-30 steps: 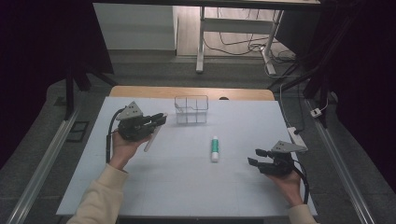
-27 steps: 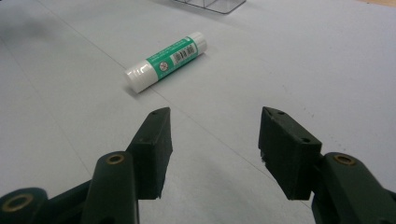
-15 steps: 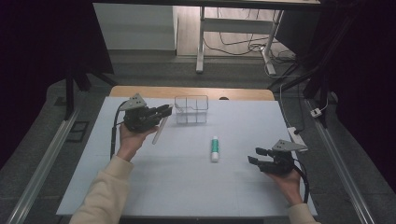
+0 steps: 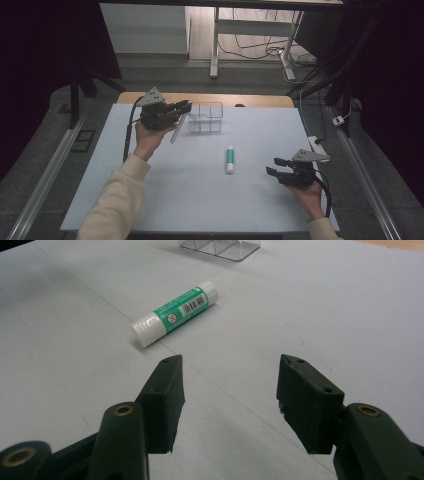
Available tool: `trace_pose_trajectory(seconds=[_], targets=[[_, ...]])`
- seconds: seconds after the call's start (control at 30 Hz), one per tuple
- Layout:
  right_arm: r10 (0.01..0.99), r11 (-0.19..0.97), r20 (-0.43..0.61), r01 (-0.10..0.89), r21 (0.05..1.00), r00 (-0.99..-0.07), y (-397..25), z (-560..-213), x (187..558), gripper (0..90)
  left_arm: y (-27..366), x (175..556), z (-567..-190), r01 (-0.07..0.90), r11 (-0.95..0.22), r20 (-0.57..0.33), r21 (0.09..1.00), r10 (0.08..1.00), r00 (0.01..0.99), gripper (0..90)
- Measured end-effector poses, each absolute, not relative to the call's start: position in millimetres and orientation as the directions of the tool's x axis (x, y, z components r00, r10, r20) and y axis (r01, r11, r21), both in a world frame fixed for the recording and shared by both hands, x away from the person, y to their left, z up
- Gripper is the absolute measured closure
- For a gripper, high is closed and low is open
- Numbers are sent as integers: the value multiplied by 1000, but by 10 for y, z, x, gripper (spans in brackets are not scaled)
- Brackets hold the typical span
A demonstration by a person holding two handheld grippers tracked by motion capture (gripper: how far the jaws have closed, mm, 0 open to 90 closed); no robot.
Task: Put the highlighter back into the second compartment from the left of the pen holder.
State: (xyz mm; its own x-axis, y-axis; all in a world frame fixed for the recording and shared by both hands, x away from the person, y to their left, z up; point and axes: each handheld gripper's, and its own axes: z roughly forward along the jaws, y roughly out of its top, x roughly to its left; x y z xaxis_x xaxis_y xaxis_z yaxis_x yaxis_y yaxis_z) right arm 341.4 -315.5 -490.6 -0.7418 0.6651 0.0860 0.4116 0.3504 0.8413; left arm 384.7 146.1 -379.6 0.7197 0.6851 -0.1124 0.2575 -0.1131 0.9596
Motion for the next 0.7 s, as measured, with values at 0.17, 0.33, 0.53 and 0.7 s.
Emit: trace_pose_trajectory(seconds=[0.17, 0.33, 0.53, 0.7], targets=[[665, 353, 88, 415, 839, -742, -3150, -4915, 3417, 437, 1439, 3927, -3745, 255, -105, -113, 961, 692, 713, 788], [664, 349, 91, 415, 840, -742, -3153, -4914, 3416, 437, 1403, 3992, -3721, 250, -103, -112, 963, 691, 714, 788], [665, 347, 91, 415, 841, -741, -3162, -4910, 3419, 437, 1375, 4070, -3710, 252, -97, -115, 963, 696, 709, 788], [666, 349, 90, 416, 840, -740, -3174, -4911, 3420, 437, 1376, 4112, -3709, 255, -76, -131, 964, 698, 704, 788]])
